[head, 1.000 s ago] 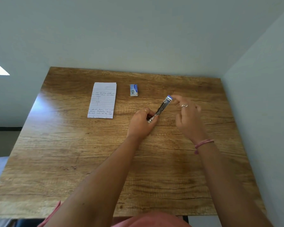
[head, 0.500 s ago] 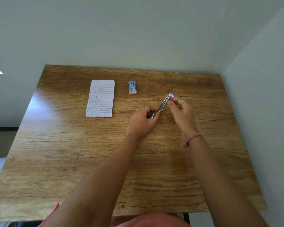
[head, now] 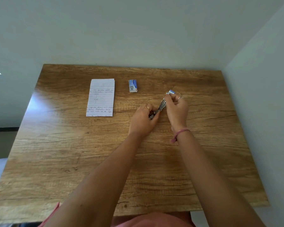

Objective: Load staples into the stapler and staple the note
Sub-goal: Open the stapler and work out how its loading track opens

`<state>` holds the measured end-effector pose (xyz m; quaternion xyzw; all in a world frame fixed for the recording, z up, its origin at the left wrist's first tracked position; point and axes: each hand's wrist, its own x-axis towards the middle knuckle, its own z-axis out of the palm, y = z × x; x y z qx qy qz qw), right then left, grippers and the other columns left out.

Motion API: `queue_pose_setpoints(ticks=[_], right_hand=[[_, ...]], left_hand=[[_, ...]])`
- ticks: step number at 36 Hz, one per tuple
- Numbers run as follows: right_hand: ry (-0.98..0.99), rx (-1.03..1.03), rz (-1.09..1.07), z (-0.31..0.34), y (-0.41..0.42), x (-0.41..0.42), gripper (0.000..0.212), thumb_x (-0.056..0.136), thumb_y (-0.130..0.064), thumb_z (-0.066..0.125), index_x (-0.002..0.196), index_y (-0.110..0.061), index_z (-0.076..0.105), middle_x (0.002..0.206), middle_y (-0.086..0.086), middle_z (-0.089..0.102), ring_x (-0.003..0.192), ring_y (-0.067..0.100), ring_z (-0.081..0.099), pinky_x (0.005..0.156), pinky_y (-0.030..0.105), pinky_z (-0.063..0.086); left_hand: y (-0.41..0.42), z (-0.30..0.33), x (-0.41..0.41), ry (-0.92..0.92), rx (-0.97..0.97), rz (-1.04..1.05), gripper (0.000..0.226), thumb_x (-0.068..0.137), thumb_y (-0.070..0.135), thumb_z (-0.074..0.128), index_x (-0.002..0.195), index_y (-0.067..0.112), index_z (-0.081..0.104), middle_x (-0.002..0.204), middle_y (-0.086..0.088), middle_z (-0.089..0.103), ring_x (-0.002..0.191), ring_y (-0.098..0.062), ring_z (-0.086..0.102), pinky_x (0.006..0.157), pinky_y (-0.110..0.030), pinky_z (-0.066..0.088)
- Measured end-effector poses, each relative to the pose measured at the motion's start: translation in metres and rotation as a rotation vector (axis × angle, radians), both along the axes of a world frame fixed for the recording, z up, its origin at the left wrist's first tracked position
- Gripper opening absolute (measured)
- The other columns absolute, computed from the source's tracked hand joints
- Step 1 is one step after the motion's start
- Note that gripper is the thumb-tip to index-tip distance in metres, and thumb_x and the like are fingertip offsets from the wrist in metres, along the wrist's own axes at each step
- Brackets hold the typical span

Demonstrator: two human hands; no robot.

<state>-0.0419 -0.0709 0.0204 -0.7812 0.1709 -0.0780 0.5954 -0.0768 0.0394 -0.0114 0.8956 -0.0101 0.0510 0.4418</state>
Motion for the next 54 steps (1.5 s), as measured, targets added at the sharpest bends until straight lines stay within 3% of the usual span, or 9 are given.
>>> queue_pose_setpoints(ticks=[10,16,22,26,29,33,46,48,54], right_hand=[[0.099,0.308,-0.209,0.000,0.024,-0.001,0.029,0.089,-0.030,0.061,0.062,-0.022,0.052,0.078,0.003,0.055,0.069,0.014,0.051,0.065,0.032,0.043],[0.243,0.593,-0.239,0.011,0.027,0.006,0.008,0.090,-0.025,0.059,0.088,-0.017,0.058,0.079,-0.001,0.049,0.079,0.019,0.051,0.066,0.032,0.045],[0.255,0.693,-0.069,0.015,0.018,0.000,0.037,0.094,0.001,0.041,0.112,-0.021,0.065,0.069,-0.005,0.051,0.054,0.005,0.052,0.047,0.016,0.046],[0.253,0.720,-0.062,0.014,0.016,-0.004,0.030,0.095,-0.007,0.049,0.117,-0.017,0.066,0.081,-0.003,0.058,0.069,0.008,0.056,0.065,0.022,0.048],[0.281,0.792,-0.116,0.016,0.017,-0.004,0.015,0.091,-0.023,0.062,0.103,-0.016,0.066,0.079,-0.001,0.055,0.056,0.007,0.060,0.052,0.022,0.051],[0.261,0.824,-0.184,0.016,0.019,-0.002,0.043,0.088,-0.024,0.066,0.121,0.003,0.061,0.075,-0.004,0.051,0.040,-0.001,0.056,0.039,0.015,0.045],[0.250,0.726,-0.036,0.008,0.010,-0.002,0.029,0.094,-0.008,0.051,0.118,-0.015,0.067,0.106,0.004,0.066,0.091,0.014,0.057,0.083,0.029,0.047],[0.219,0.658,-0.038,0.007,0.010,-0.002,0.032,0.093,-0.008,0.053,0.122,-0.016,0.064,0.104,-0.004,0.063,0.090,0.007,0.056,0.075,0.022,0.043],[-0.094,-0.028,0.032,-0.002,-0.013,-0.006,0.057,0.087,0.002,0.053,0.138,-0.021,0.043,0.117,0.000,0.056,0.092,0.010,0.059,0.074,0.016,0.048]], left_hand=[[-0.001,-0.003,0.001,-0.026,0.048,-0.005,0.019,0.091,0.028,0.062,0.104,0.014,0.064,0.100,0.000,0.061,0.095,-0.017,0.055,0.079,-0.034,0.049],[-0.002,-0.005,0.002,-0.044,0.064,-0.008,0.019,0.091,0.029,0.062,0.103,0.014,0.064,0.101,0.001,0.061,0.096,-0.016,0.054,0.078,-0.029,0.047],[-0.002,-0.004,0.002,-0.047,0.054,0.003,0.017,0.090,0.027,0.062,0.099,0.012,0.063,0.100,-0.001,0.061,0.094,-0.017,0.055,0.078,-0.033,0.048],[-0.002,-0.004,0.001,-0.061,0.069,-0.001,0.017,0.090,0.026,0.062,0.100,0.013,0.063,0.100,-0.001,0.060,0.095,-0.017,0.055,0.075,-0.028,0.045],[-0.003,-0.003,0.001,-0.059,0.065,0.001,0.017,0.090,0.026,0.062,0.101,0.013,0.063,0.100,-0.001,0.060,0.096,-0.018,0.055,0.076,-0.032,0.047],[-0.003,-0.003,0.001,-0.051,0.070,-0.001,0.017,0.090,0.027,0.061,0.101,0.013,0.062,0.101,0.000,0.060,0.096,-0.018,0.054,0.078,-0.034,0.048],[-0.002,-0.002,0.001,-0.047,0.065,-0.011,0.017,0.090,0.024,0.062,0.101,0.011,0.063,0.101,-0.003,0.061,0.096,-0.020,0.055,0.080,-0.034,0.046],[-0.002,-0.002,0.000,-0.048,0.063,-0.006,0.017,0.091,0.026,0.061,0.102,0.012,0.063,0.100,-0.001,0.060,0.096,-0.018,0.055,0.079,-0.029,0.045],[-0.002,-0.004,0.001,-0.049,0.069,0.002,0.016,0.092,0.029,0.060,0.101,0.015,0.061,0.098,0.005,0.057,0.091,-0.010,0.052,0.075,-0.023,0.042]])
